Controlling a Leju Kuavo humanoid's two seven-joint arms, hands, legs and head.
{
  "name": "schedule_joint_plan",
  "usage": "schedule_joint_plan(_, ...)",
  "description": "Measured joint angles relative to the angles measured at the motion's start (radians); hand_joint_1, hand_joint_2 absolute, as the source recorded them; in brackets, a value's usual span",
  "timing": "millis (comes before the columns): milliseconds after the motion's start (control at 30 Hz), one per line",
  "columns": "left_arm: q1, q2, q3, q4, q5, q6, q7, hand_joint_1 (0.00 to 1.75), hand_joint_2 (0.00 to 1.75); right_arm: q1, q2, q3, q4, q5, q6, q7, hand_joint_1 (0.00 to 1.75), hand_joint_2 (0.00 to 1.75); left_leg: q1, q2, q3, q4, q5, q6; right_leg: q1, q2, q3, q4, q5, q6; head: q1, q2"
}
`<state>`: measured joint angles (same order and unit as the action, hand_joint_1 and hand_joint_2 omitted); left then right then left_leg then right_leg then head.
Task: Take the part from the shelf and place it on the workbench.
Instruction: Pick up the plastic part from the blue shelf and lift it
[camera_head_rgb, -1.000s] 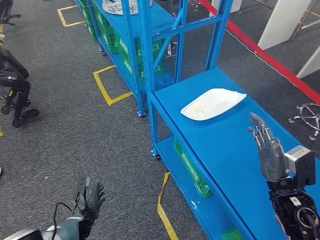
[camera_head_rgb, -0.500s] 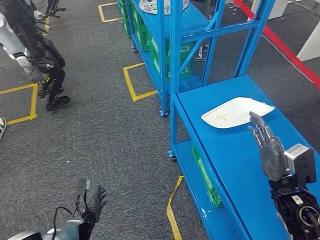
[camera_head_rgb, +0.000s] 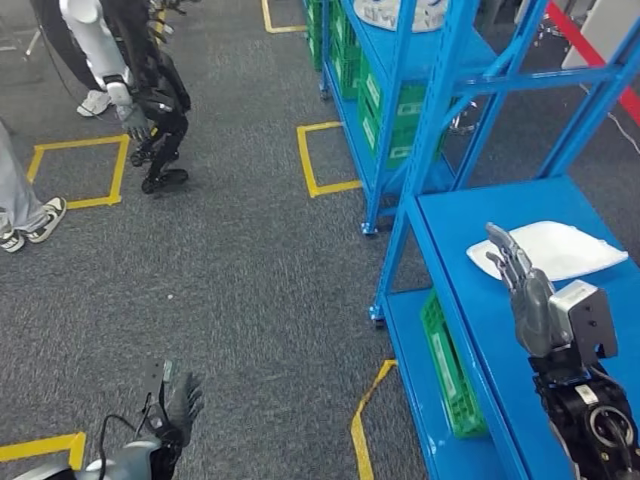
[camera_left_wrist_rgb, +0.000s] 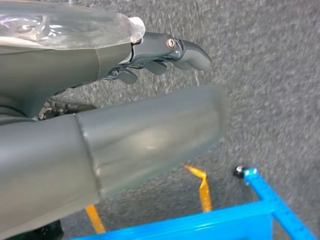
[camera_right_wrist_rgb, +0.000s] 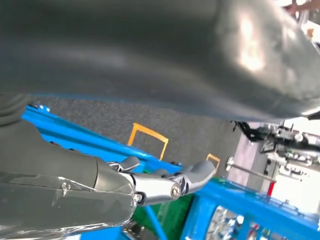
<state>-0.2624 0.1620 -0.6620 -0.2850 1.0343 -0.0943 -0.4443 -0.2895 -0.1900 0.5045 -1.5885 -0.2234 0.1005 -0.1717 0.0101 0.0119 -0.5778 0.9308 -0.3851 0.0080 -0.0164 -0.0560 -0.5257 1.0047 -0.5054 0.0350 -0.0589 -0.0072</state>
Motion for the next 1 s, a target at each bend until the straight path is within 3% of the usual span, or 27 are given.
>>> schedule_joint_plan(67, 0.000, 0.000, 0.003, 0.000, 0.001, -0.002, -0.001, 0.00, 0.00, -0.001, -0.011, 0.002, 0.000, 0.019, -0.018, 0.033, 0.00, 0.00, -0.001, -0.012, 0.002, 0.000, -0.002, 0.008, -0.001, 0.041, -0.070, 0.147, -0.069, 0.003, 0.008, 0.000)
schedule_joint_plan(100, 0.002, 0.000, 0.005, 0.000, 0.002, -0.002, -0.003, 0.00, 0.00, 0.000, -0.017, 0.003, 0.000, 0.033, -0.034, 0.057, 0.00, 0.00, -0.003, -0.018, 0.002, 0.000, -0.003, 0.010, -0.001, 0.049, -0.106, 0.216, -0.092, 0.003, 0.010, 0.000)
schedule_joint_plan(133, 0.005, 0.000, 0.009, 0.000, 0.004, -0.003, -0.006, 0.00, 0.00, 0.002, -0.023, 0.004, 0.000, 0.047, -0.055, 0.088, 0.00, 0.00, -0.005, -0.025, 0.003, 0.000, -0.003, 0.011, 0.000, 0.052, -0.128, 0.254, -0.096, 0.002, 0.011, 0.000)
schedule_joint_plan(167, 0.009, 0.000, 0.012, 0.000, 0.005, -0.005, -0.010, 0.00, 0.00, 0.003, -0.029, 0.004, 0.000, 0.059, -0.074, 0.121, 0.00, 0.00, -0.008, -0.031, 0.006, 0.001, -0.004, 0.012, 0.000, 0.053, -0.130, 0.247, -0.078, -0.001, 0.011, 0.000)
schedule_joint_plan(200, 0.013, 0.000, 0.015, 0.000, 0.006, -0.007, -0.014, 0.00, 0.00, 0.004, -0.037, 0.004, -0.002, 0.065, -0.091, 0.154, 0.00, 0.00, -0.009, -0.037, 0.009, 0.001, -0.006, 0.012, 0.002, 0.053, -0.112, 0.198, -0.041, -0.007, 0.011, 0.000)
schedule_joint_plan(267, 0.018, 0.000, 0.017, 0.000, 0.008, -0.011, -0.020, 0.00, 0.00, 0.004, -0.054, 0.000, -0.012, 0.070, -0.113, 0.207, 0.00, 0.00, -0.013, -0.045, 0.016, 0.002, -0.010, 0.011, 0.007, 0.060, -0.048, 0.046, 0.039, -0.021, 0.012, 0.000)
schedule_joint_plan(300, 0.020, 0.001, 0.018, 0.000, 0.009, -0.012, -0.021, 0.00, 0.00, 0.004, -0.064, -0.003, -0.020, 0.070, -0.120, 0.225, 0.00, 0.00, -0.015, -0.048, 0.016, 0.003, -0.012, 0.008, 0.009, 0.063, -0.022, -0.012, 0.061, -0.027, 0.012, 0.000)
schedule_joint_plan(333, 0.023, 0.003, 0.020, 0.000, 0.010, -0.014, -0.023, 0.00, 0.00, 0.005, -0.072, -0.006, -0.027, 0.070, -0.123, 0.236, 0.00, 0.00, -0.017, -0.050, 0.013, 0.006, -0.013, 0.008, 0.010, 0.067, -0.007, -0.046, 0.068, -0.027, 0.011, 0.000)
schedule_joint_plan(433, 0.031, 0.010, 0.024, 0.000, 0.010, -0.016, -0.025, 0.00, 0.00, 0.010, -0.089, -0.011, -0.043, 0.070, -0.128, 0.249, 0.00, 0.00, -0.017, -0.050, 0.007, 0.010, -0.014, 0.009, 0.010, 0.070, 0.002, -0.062, 0.065, -0.019, 0.006, 0.000)
schedule_joint_plan(567, 0.032, 0.012, 0.026, 0.000, 0.010, -0.016, -0.027, 0.00, 0.00, 0.011, -0.102, -0.012, -0.059, 0.072, -0.129, 0.256, 0.00, 1.75, -0.013, -0.050, 0.010, 0.005, -0.013, 0.005, 0.015, 0.071, 0.003, -0.062, 0.064, -0.026, 0.006, 0.000)
schedule_joint_plan(733, 0.038, 0.018, 0.037, 0.000, 0.017, -0.022, -0.030, 0.00, 0.00, 0.011, -0.146, -0.013, -0.091, 0.169, -0.142, 0.360, 0.00, 1.75, -0.011, -0.050, 0.011, 0.002, -0.012, -0.001, 0.017, 0.070, 0.003, -0.062, 0.064, -0.029, 0.006, 0.000)
schedule_joint_plan(1000, 0.065, 0.041, 0.067, 0.000, 0.046, -0.048, -0.044, 0.00, 0.00, -0.021, -0.300, -0.019, -0.224, 0.273, -0.046, 0.611, 0.00, 1.75, -0.011, -0.050, 0.011, 0.002, -0.013, -0.003, 0.016, 0.071, 0.003, -0.062, 0.063, -0.029, 0.006, 0.000)
